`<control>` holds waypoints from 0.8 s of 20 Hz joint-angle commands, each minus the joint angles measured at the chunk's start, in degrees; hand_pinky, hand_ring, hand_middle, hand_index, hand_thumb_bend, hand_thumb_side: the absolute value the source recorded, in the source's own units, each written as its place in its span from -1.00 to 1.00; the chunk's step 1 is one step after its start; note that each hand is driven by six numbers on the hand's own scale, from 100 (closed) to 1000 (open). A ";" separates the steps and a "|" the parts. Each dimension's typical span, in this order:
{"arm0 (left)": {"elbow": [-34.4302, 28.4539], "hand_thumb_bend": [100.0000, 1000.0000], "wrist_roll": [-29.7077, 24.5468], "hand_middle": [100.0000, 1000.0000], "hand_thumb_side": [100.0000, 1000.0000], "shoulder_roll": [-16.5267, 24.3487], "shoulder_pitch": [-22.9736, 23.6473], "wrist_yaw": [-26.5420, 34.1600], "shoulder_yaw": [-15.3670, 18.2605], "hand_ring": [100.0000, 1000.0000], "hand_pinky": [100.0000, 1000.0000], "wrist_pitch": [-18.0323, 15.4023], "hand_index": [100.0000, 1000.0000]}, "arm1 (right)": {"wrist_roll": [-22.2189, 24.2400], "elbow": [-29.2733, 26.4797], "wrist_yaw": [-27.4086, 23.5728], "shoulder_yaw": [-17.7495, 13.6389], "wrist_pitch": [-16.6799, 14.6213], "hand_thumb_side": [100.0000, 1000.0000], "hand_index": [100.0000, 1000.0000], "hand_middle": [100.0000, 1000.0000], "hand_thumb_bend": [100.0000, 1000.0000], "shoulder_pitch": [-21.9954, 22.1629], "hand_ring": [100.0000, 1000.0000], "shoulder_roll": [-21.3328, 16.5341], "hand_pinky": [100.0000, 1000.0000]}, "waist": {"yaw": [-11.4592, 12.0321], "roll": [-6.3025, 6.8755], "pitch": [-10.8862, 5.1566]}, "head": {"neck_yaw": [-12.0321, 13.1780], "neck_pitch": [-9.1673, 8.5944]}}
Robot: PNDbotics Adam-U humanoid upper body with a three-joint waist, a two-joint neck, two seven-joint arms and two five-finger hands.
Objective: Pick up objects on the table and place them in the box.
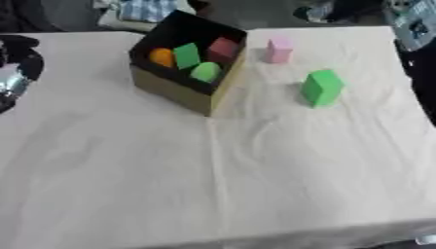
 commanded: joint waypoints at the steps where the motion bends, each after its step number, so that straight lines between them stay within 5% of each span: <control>1: -0.50 -0.39 0.26 0.11 0.28 1.85 -0.49 0.00 0.70 0.26 0.62 0.00 0.52 | 2.38 1.22 1.07 -0.79 -0.05 -0.32 1.00 0.76 -0.11 -0.45 0.66 -2.82 0.54 | -0.14 -0.71 -0.62 | 0.26 0.28; 16: -0.30 -0.40 -0.15 0.11 0.29 1.70 -0.38 0.06 0.71 0.26 0.62 -0.01 0.52 | 7.80 8.69 12.83 0.21 -2.01 -0.40 1.00 0.79 -0.02 1.31 0.71 -2.40 0.58 | 0.18 -0.86 -0.41 | 0.26 0.28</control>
